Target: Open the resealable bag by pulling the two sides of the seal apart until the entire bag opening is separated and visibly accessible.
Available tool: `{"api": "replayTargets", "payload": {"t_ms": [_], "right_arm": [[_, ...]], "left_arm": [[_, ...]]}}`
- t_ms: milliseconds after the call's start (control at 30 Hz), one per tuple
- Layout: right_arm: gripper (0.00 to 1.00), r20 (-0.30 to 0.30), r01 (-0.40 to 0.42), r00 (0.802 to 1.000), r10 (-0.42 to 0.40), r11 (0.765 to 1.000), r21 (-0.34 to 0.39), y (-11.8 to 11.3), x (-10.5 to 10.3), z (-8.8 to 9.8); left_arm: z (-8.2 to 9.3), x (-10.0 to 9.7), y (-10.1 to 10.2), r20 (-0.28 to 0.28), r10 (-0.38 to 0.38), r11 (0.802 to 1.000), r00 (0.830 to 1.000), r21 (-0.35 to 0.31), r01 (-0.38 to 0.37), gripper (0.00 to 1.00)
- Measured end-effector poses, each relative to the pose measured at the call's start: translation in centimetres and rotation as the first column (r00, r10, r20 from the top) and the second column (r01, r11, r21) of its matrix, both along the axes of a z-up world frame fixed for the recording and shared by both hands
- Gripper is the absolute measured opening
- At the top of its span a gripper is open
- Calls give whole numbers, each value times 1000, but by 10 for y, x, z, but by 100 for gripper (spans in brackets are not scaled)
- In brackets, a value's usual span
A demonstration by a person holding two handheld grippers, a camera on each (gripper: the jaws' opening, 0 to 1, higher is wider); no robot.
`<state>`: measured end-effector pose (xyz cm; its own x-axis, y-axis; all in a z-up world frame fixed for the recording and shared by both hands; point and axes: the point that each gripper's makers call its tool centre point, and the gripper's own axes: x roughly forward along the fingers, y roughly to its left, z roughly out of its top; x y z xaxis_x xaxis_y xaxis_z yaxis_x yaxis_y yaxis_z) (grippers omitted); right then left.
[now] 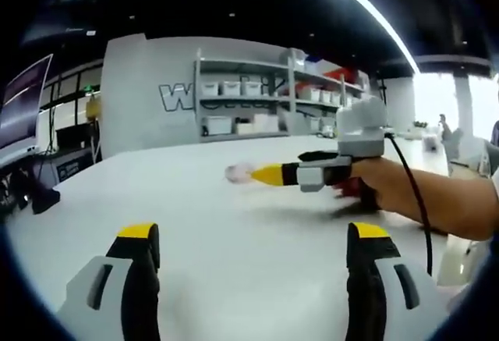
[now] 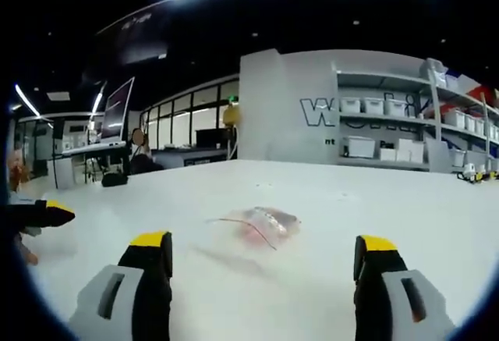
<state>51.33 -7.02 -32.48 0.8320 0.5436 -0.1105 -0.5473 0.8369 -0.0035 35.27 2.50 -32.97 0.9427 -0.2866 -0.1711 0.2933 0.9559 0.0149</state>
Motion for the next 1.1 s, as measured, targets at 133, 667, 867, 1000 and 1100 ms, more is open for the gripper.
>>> {"api": "replayTargets", "payload": {"t_ms": [133,667,867,1000,1100], "right_arm": [[100,-4,-3,1000,3,1000,-3,0,0,-1],[97,0,-5,1000,5,1000,21,-1,-6,5],[94,-5,-7,1000,7,1000,13,-1,-7,1],[94,-2,-5,1000,5,1000,10,-1,-8,1],[93,-2,-4,1000,4,1000,9,-2,-8,0]], "left_arm": [[0,0,2,4,2,1000,1000,2,-2,100],[0,2,4,-4,-4,1000,1000,-11,4,99],[-1,2,3,-7,-6,1000,1000,-11,5,99],[-1,2,1,-9,-8,1000,1000,-12,7,99],[-2,2,0,-11,-9,1000,1000,-11,9,98]]}}
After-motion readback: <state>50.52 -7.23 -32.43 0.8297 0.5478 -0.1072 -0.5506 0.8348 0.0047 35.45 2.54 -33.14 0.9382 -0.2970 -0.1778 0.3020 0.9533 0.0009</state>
